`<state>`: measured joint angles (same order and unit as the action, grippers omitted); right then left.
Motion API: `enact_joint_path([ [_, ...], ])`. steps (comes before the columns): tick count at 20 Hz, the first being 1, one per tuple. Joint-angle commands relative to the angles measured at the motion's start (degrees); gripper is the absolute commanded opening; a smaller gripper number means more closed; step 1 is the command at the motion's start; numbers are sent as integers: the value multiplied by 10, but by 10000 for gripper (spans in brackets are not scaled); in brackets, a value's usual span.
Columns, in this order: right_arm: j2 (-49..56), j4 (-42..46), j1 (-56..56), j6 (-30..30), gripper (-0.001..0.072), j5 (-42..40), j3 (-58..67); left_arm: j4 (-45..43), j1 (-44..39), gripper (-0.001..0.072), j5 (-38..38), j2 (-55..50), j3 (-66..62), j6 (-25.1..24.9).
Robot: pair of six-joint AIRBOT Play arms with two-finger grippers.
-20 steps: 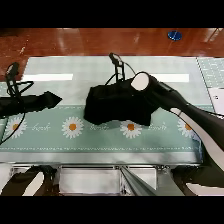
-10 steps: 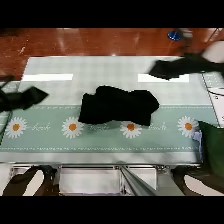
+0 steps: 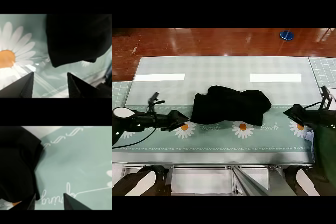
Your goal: Fold the shirts.
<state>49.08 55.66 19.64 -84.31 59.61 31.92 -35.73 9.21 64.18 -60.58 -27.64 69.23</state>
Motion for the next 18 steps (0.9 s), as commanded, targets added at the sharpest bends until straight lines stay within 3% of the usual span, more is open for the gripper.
enact_joint_path([
  [1,-9,-35,-12,7,406,-36,-40,99,-13,508,-8,-76,9,-93],
  [5,16,-42,-49,-8,406,-47,-40,191,-31,507,-40,-124,-6,-165],
  [7,57,-44,-73,-12,406,-58,-40,198,-40,496,-47,-141,-29,-167],
  [9,101,-67,-94,-11,406,-84,-39,197,-48,27,-38,-155,-53,-170],
  [13,179,-163,-145,42,406,-110,-33,196,-51,22,-14,-158,-72,-174],
  [18,278,-186,-227,43,401,-123,35,197,-51,22,-13,-158,-72,-174],
])
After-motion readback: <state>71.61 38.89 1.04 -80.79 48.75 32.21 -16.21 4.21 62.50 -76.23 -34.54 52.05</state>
